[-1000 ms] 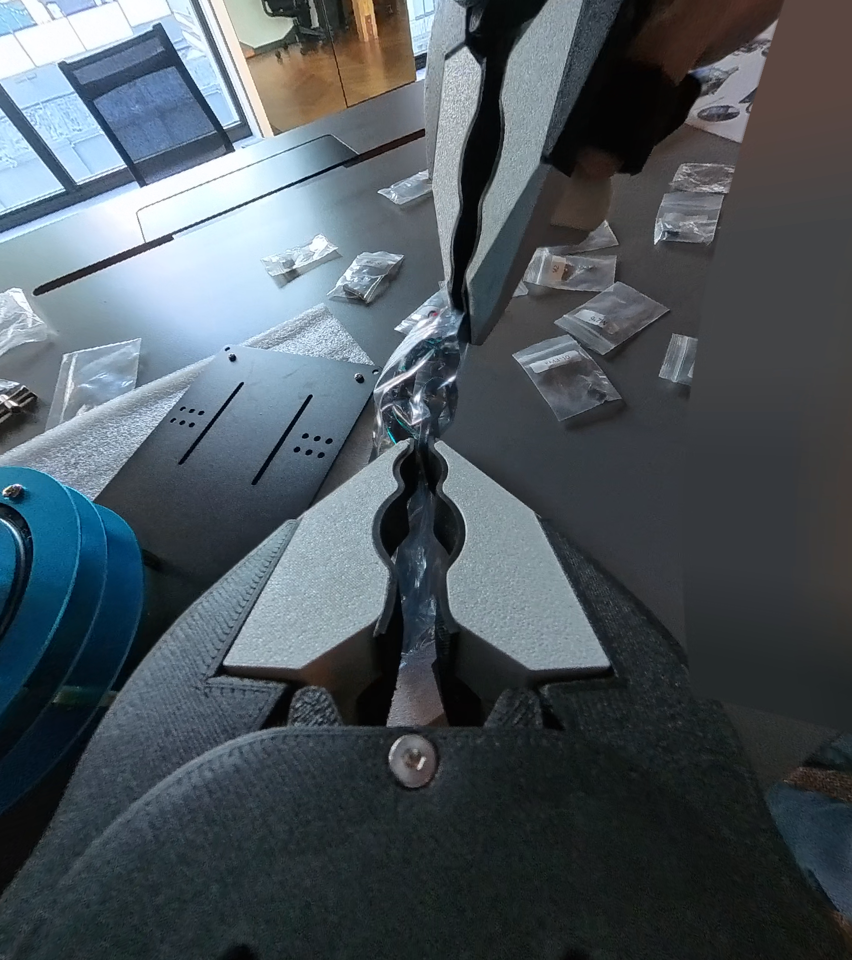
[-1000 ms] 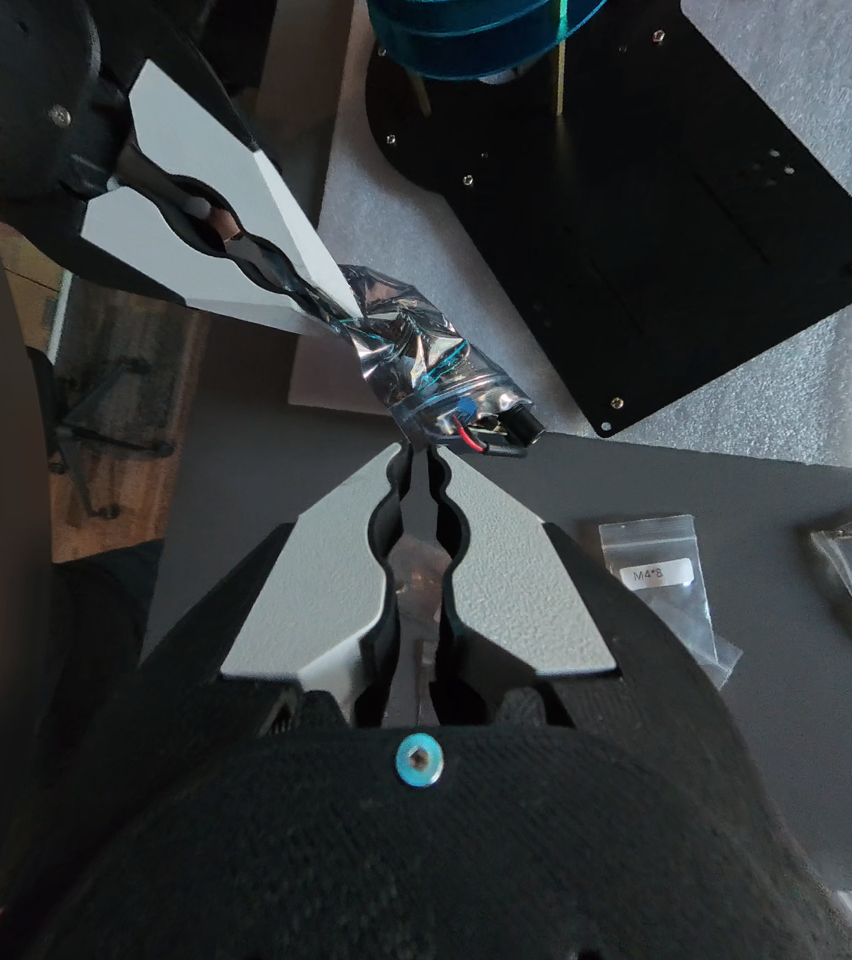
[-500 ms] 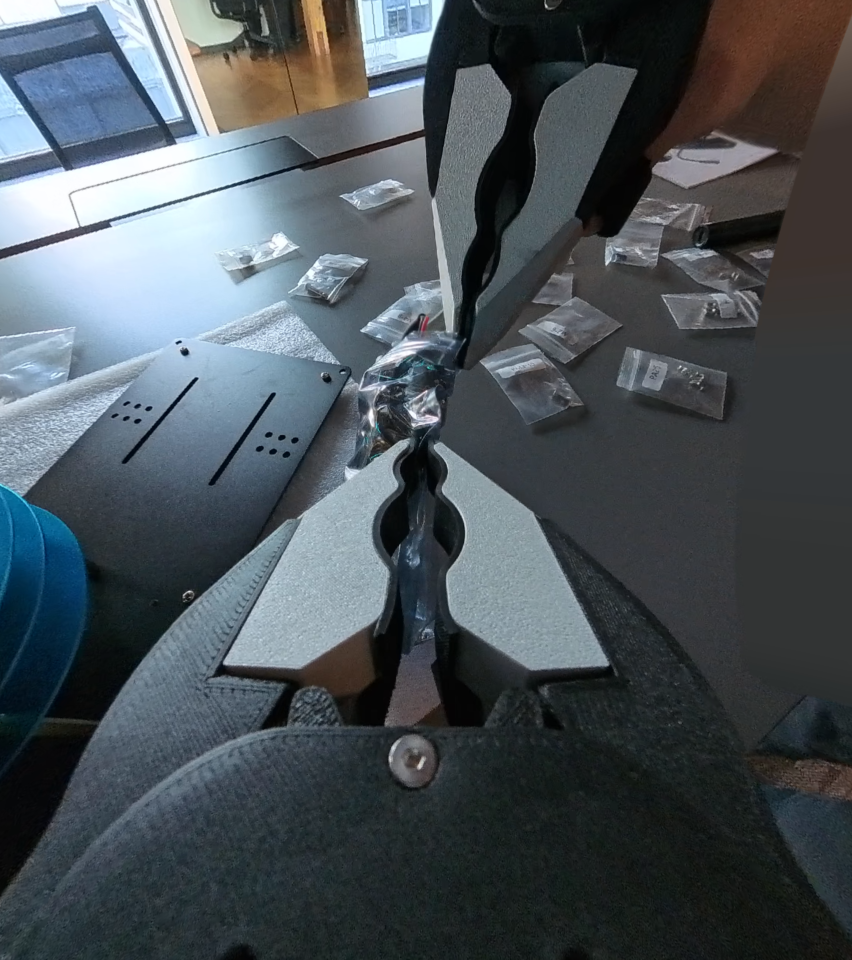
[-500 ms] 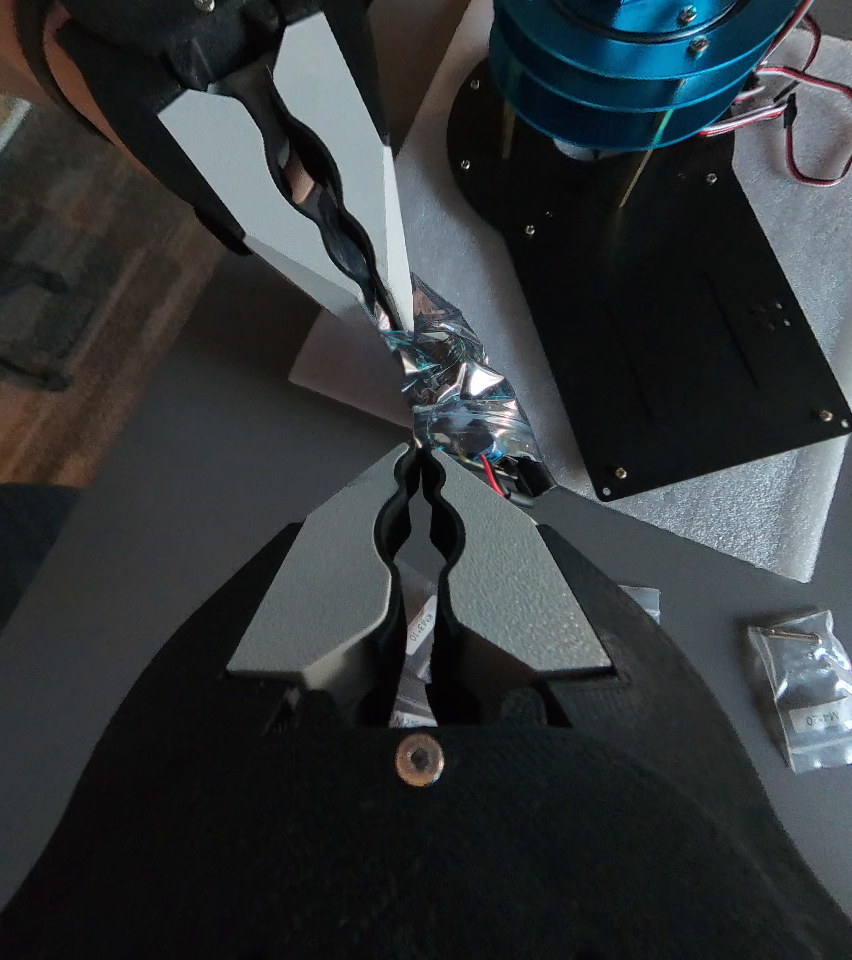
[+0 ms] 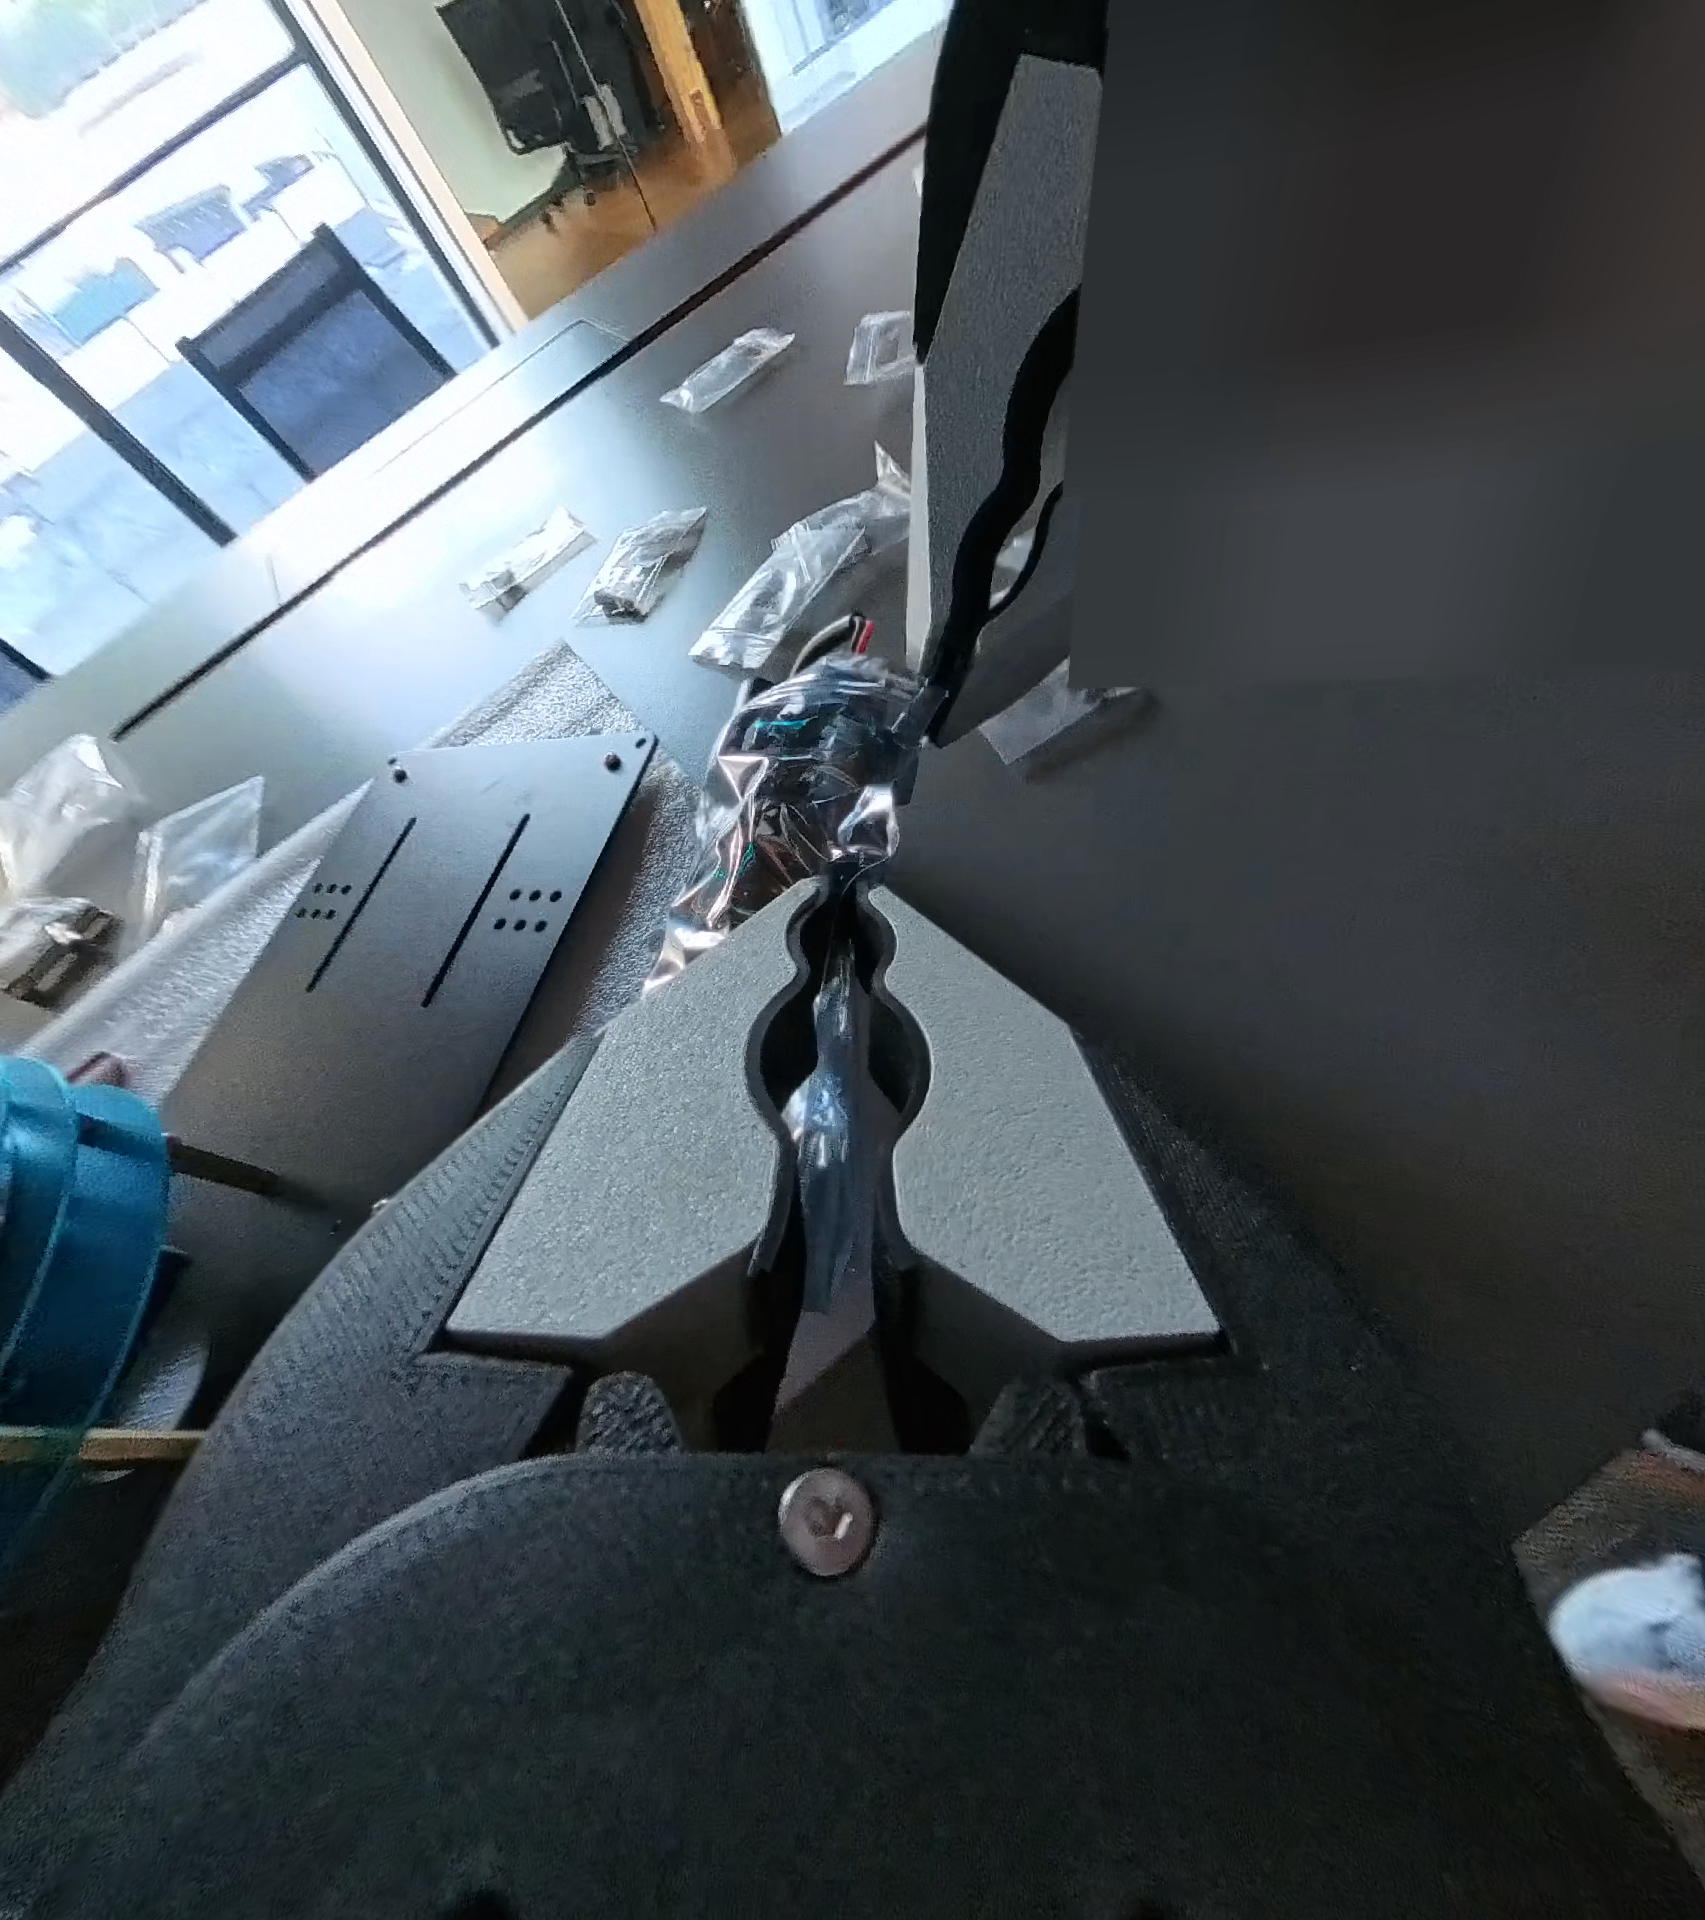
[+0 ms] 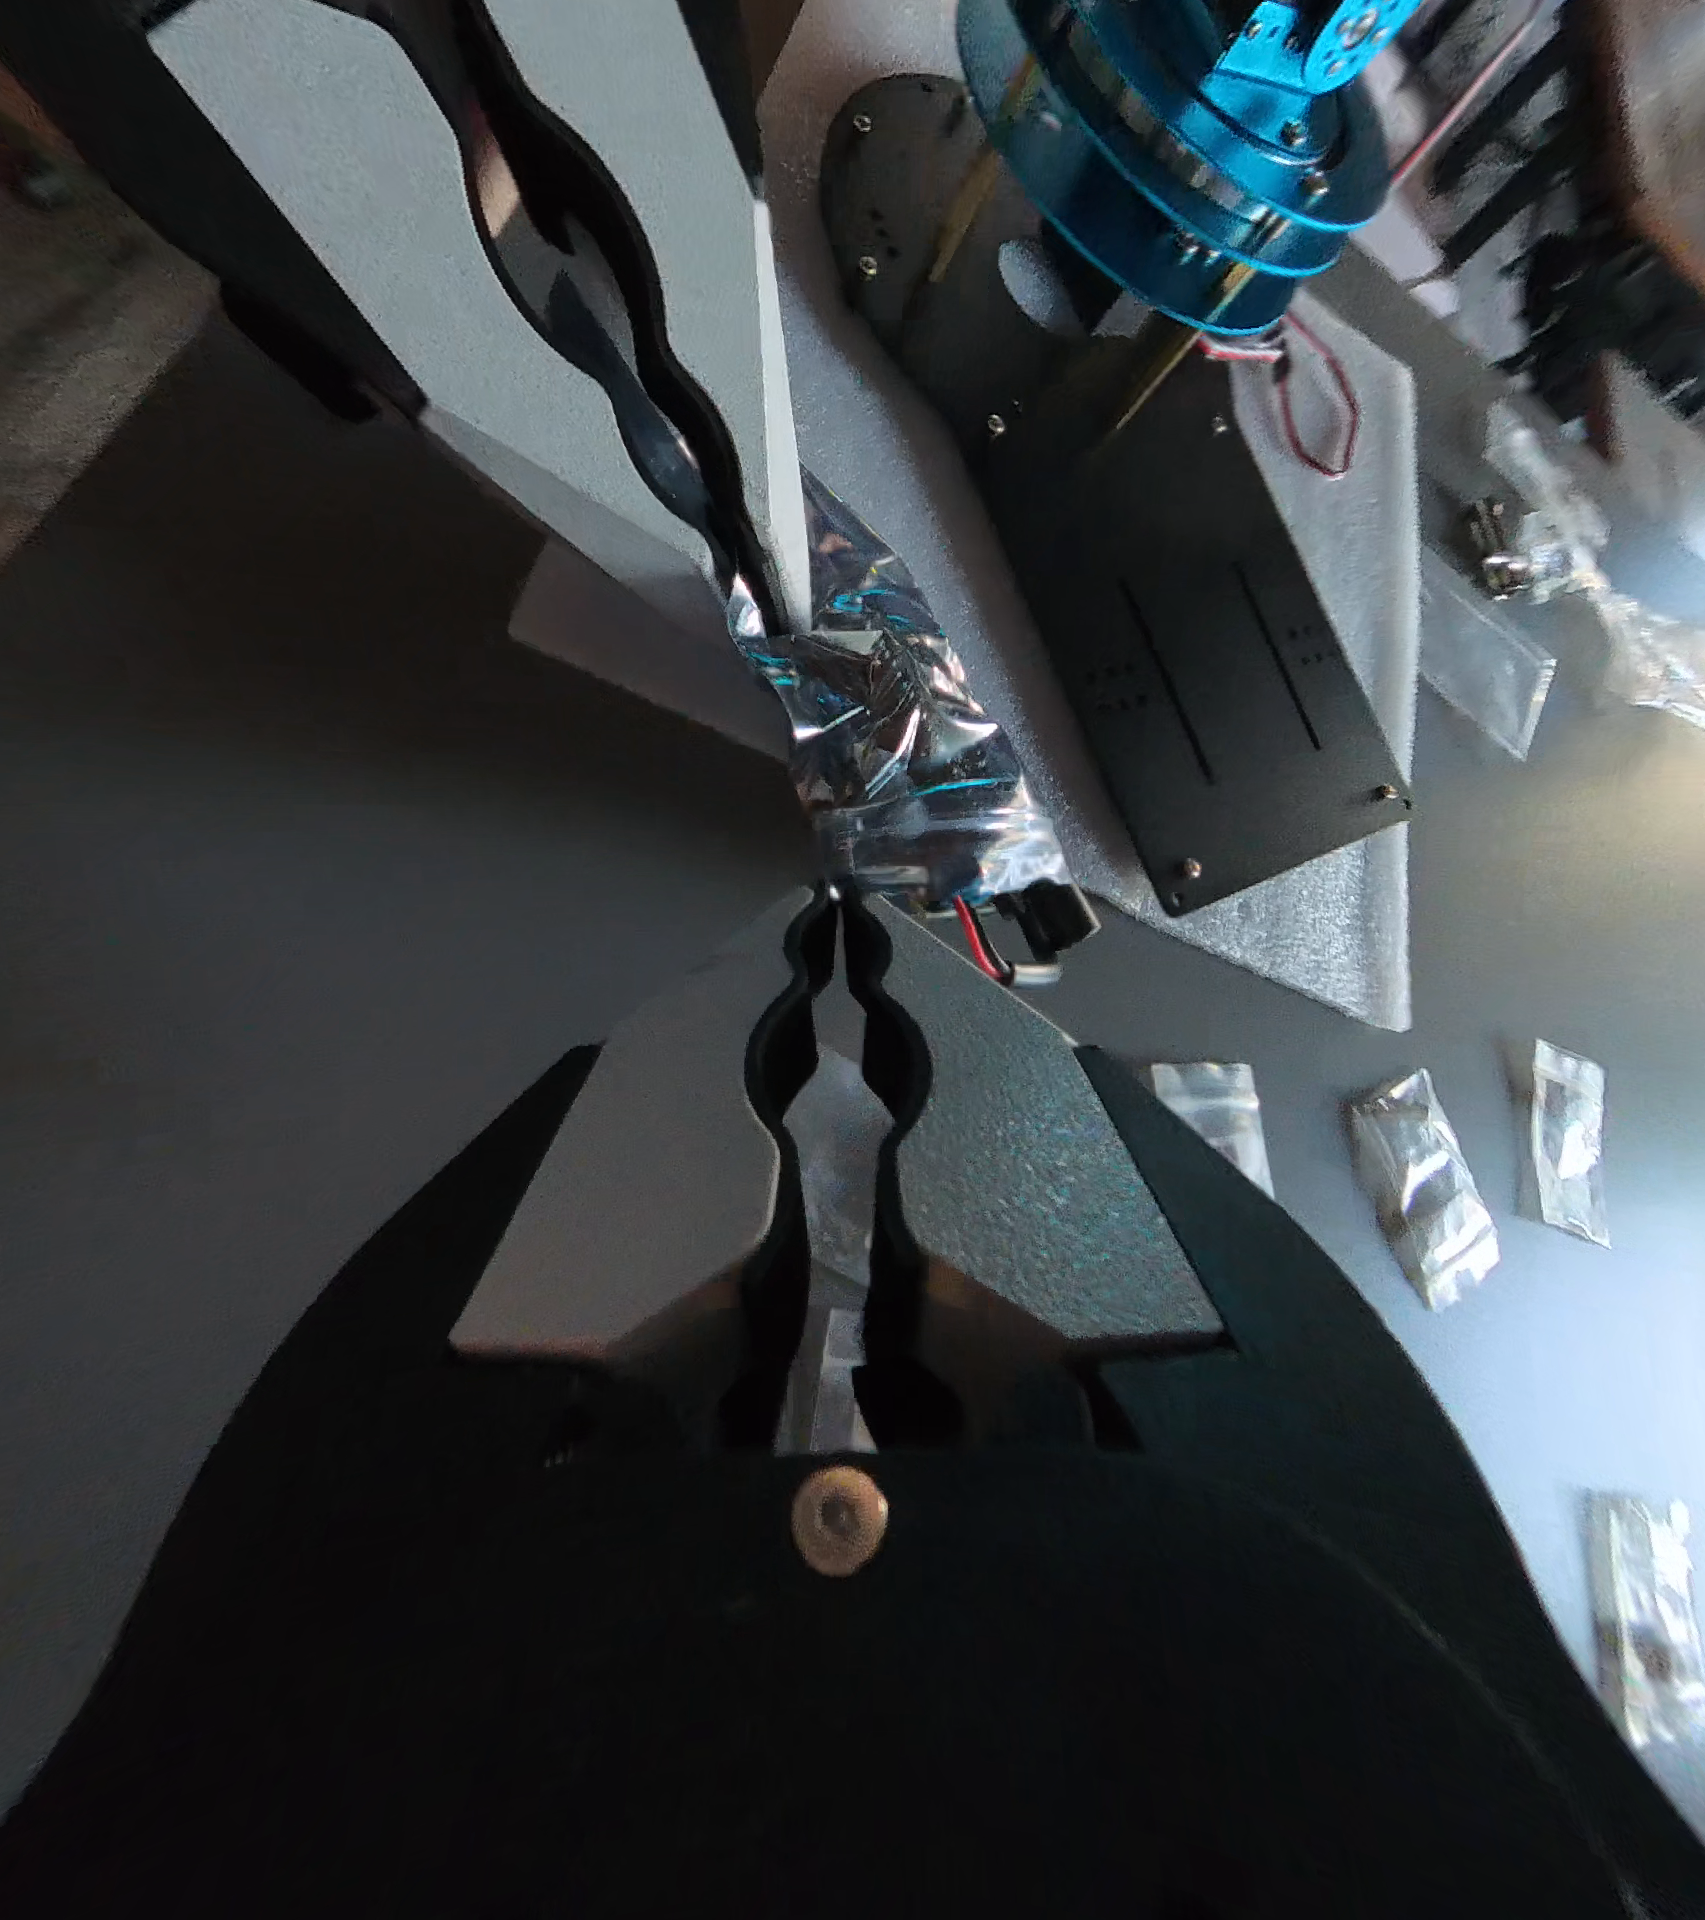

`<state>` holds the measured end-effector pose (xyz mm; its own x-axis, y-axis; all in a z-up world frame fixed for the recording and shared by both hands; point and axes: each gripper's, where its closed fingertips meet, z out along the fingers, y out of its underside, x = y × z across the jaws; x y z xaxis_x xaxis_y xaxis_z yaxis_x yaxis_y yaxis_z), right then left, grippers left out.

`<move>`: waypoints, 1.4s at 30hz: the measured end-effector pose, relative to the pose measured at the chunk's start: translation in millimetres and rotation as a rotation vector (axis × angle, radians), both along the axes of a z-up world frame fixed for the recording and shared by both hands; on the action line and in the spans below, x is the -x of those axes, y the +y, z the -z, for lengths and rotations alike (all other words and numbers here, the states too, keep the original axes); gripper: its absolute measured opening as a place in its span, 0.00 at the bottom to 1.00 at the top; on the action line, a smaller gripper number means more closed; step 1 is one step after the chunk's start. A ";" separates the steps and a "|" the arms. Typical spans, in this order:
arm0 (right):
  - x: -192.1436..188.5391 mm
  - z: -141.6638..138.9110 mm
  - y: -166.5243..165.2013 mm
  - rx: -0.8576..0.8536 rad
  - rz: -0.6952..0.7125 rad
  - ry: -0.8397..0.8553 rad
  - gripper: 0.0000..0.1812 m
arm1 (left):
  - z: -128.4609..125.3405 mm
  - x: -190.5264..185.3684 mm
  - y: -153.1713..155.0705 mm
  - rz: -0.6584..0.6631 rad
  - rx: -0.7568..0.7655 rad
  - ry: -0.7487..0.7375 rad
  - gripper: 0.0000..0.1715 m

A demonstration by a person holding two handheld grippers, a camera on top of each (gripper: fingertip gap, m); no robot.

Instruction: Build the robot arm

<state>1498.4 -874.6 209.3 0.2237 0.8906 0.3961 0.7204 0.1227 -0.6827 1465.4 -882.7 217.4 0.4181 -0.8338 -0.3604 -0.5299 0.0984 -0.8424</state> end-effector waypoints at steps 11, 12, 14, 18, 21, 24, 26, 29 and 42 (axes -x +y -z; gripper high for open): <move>-15.3 12.3 -17.0 0.127 0.075 0.124 0.05 | 25.9 -4.3 -19.2 0.059 -0.065 0.294 0.00; -15.0 12.5 -19.3 0.160 0.085 0.135 0.06 | 28.6 -4.8 -19.4 0.054 -0.066 0.315 0.00; -17.2 13.3 -20.6 0.194 0.120 0.156 0.06 | 32.8 -5.8 -19.5 0.040 -0.069 0.332 0.00; -21.9 11.8 -18.8 0.282 0.225 0.248 0.05 | 34.4 -10.0 -19.4 0.005 -0.052 0.308 0.00; -25.5 18.8 -17.2 0.345 0.317 0.280 0.05 | 35.3 -13.0 -18.4 -0.041 -0.020 0.285 0.00; -25.2 14.9 -13.8 0.362 0.386 0.329 0.05 | 34.0 -15.3 -16.6 -0.112 0.016 0.247 0.00; -24.4 17.1 -14.2 0.347 0.403 0.320 0.04 | 34.4 -15.8 -16.3 -0.136 0.023 0.237 0.00; -23.8 18.1 -17.3 0.360 0.422 0.312 0.04 | 34.9 -17.3 -17.3 -0.135 0.052 0.225 0.00; -13.9 20.3 -17.4 0.315 0.714 0.370 0.04 | 34.7 -19.7 -16.3 -0.104 0.248 0.120 0.00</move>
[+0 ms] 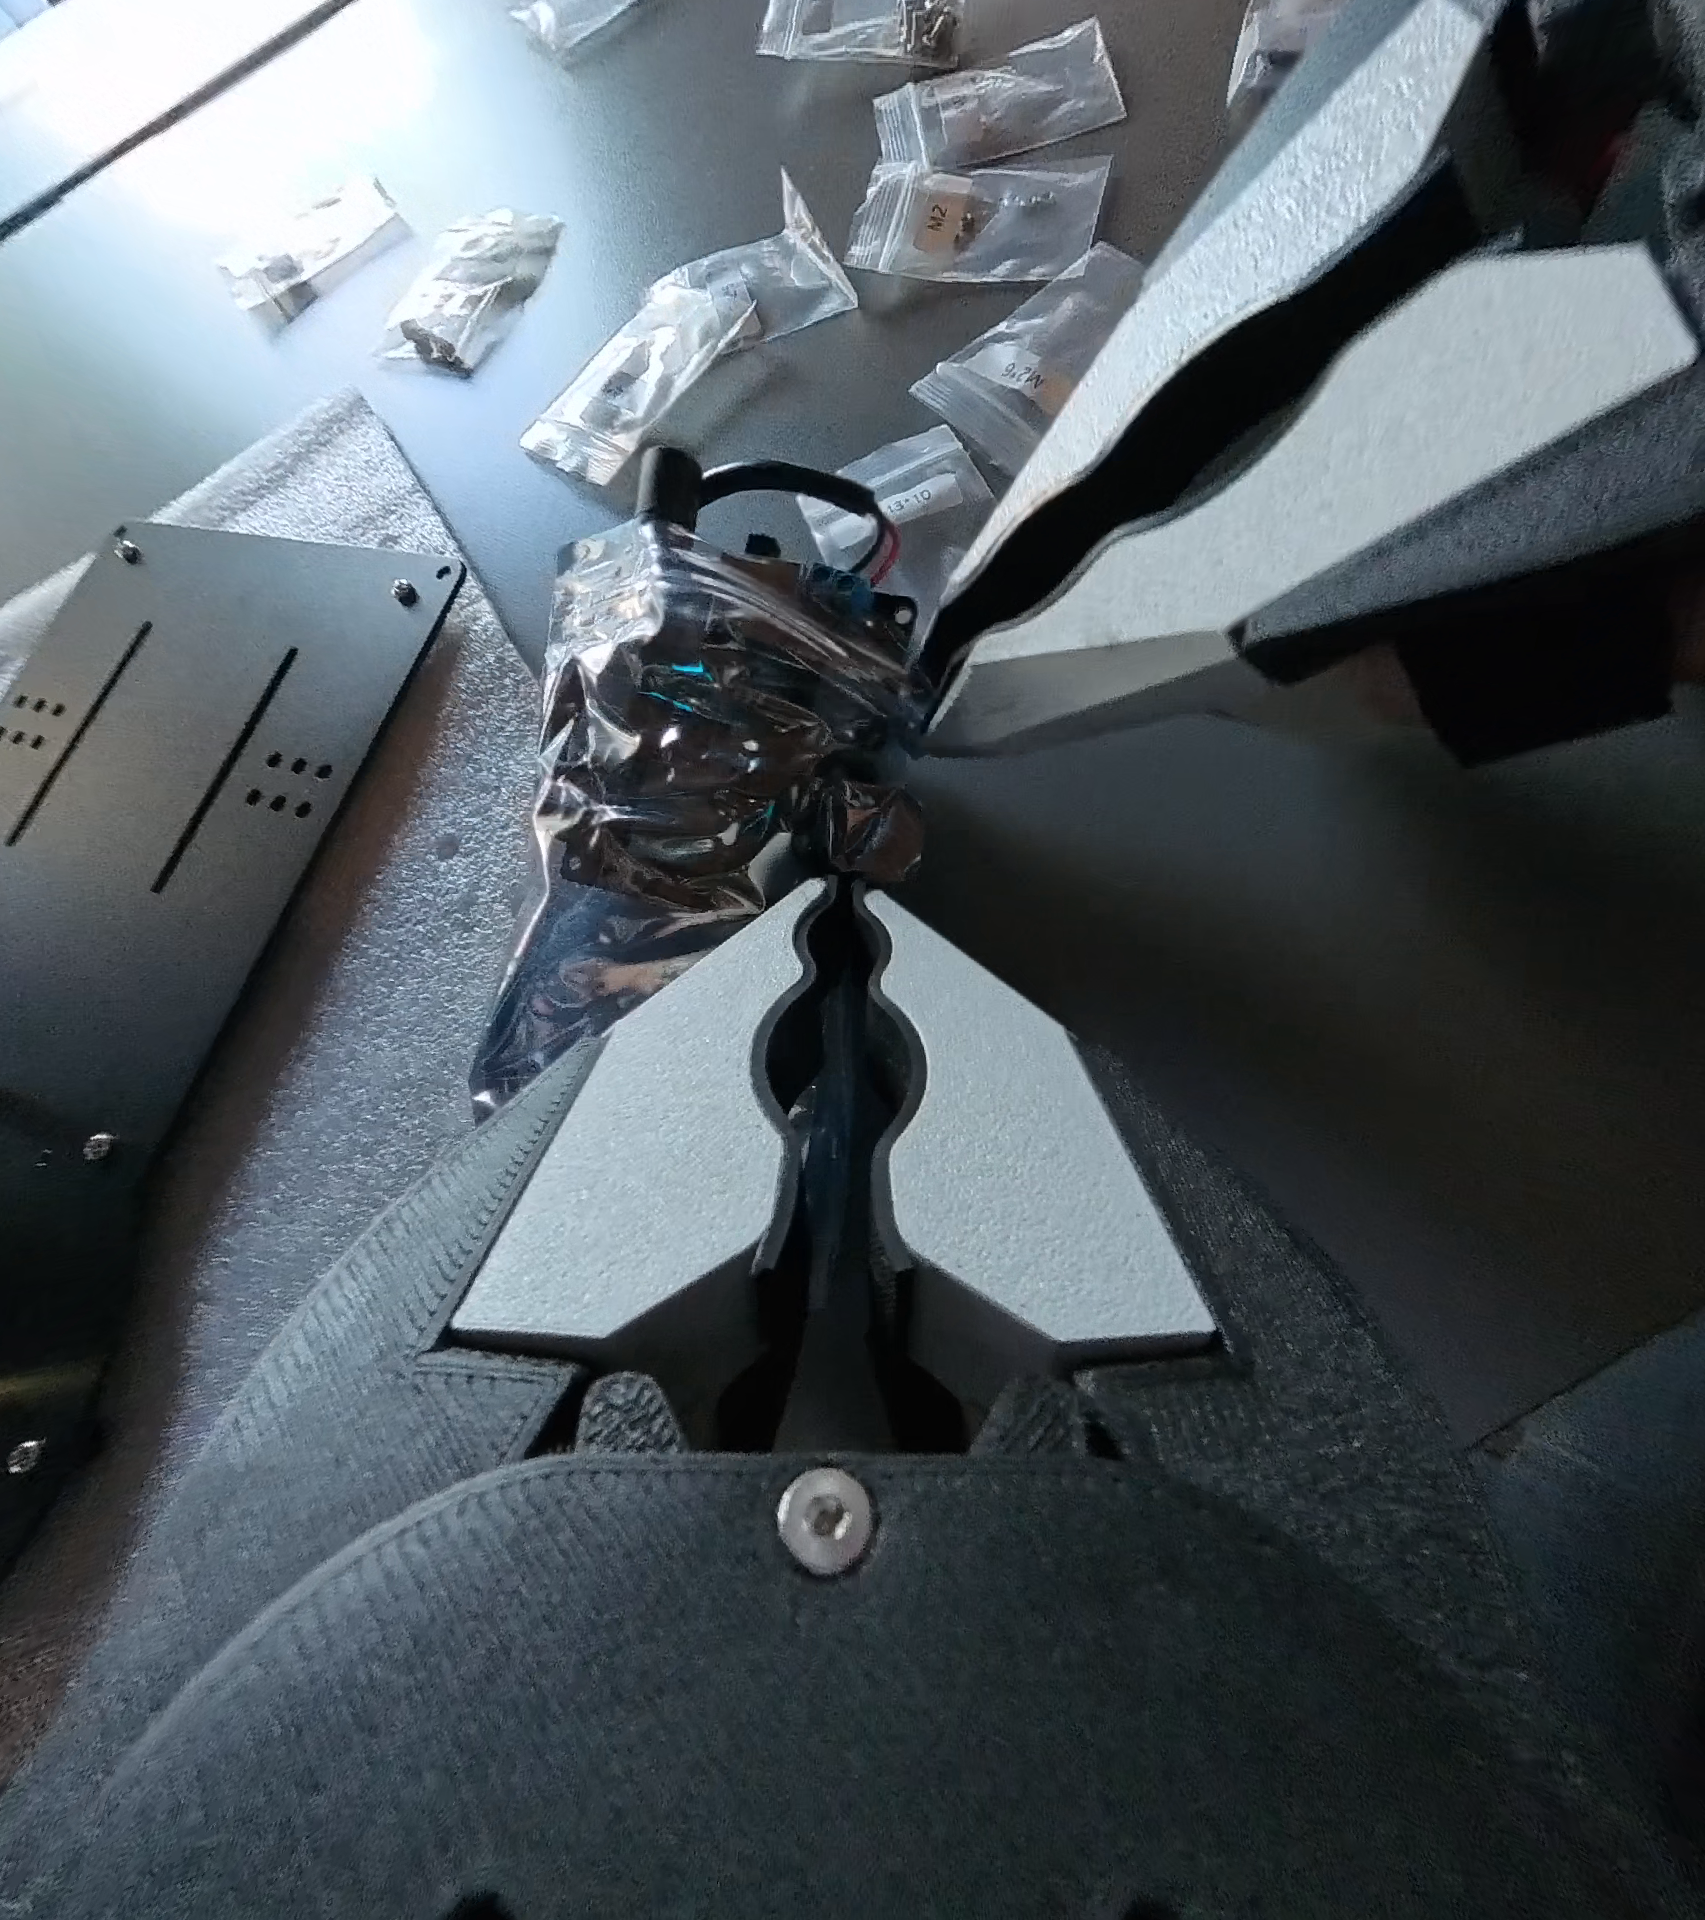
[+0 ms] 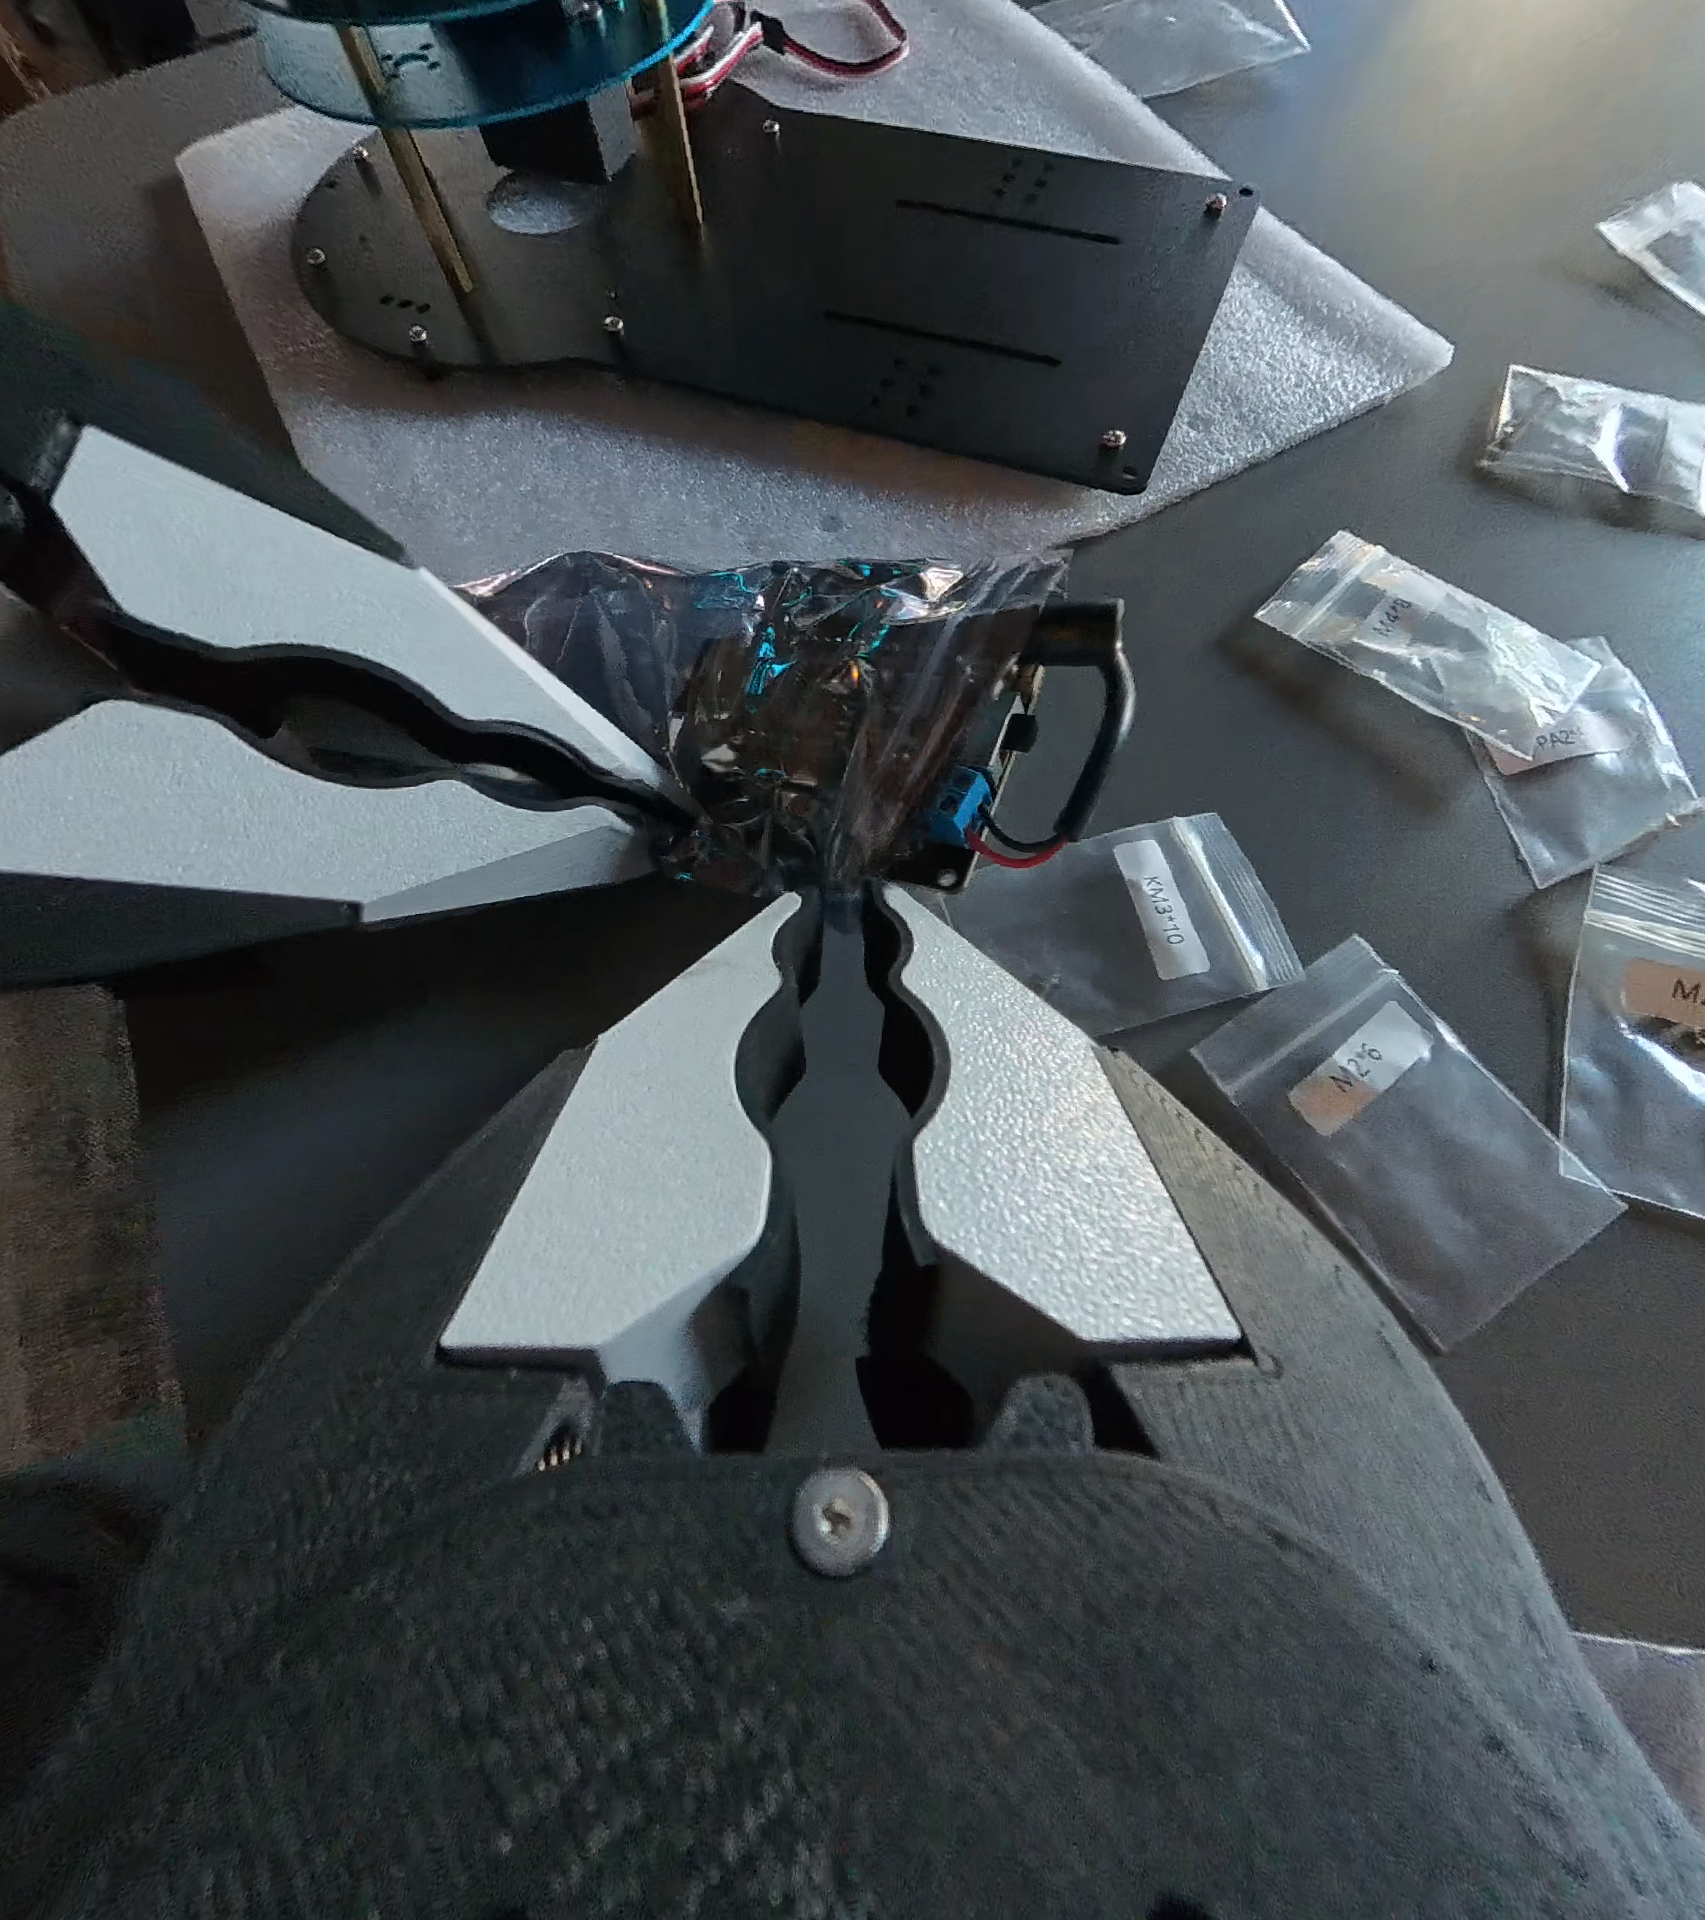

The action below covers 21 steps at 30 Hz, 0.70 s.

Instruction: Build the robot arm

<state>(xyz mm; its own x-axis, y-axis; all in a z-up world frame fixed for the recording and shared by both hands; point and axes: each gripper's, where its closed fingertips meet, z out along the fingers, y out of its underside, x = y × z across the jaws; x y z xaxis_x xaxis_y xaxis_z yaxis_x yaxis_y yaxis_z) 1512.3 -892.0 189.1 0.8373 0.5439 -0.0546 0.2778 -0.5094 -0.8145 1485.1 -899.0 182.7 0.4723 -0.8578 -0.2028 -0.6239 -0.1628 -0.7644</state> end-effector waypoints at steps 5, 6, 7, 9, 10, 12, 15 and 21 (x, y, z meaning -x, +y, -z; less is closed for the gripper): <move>3.5 0.2 -0.9 -0.005 0.029 -0.016 0.03 | 0.2 0.0 0.2 0.002 0.029 -0.015 0.00; 4.7 0.6 -1.4 -0.011 0.028 -0.028 0.03 | 0.4 0.0 0.2 0.002 0.030 -0.014 0.00; 5.3 0.7 -1.5 -0.022 0.021 -0.050 0.03 | 0.6 0.1 0.3 0.002 0.034 -0.016 0.00; 5.3 0.3 -1.2 -0.042 0.009 -0.082 0.03 | 0.6 0.2 0.6 0.001 0.046 -0.022 0.00; 4.9 0.1 -1.4 -0.046 0.005 -0.084 0.03 | 0.6 0.1 0.6 0.000 0.051 -0.025 0.00; 3.4 -1.6 -3.0 -0.036 0.001 -0.038 0.03 | 0.2 0.1 -0.6 0.013 0.056 -0.032 0.00; 0.8 -4.4 -4.7 0.016 -0.017 0.080 0.03 | 0.2 0.4 -2.0 0.034 0.049 -0.027 0.00; -1.5 -10.1 -7.0 0.149 -0.035 0.335 0.08 | 1.6 0.7 -2.4 0.055 0.027 0.008 0.00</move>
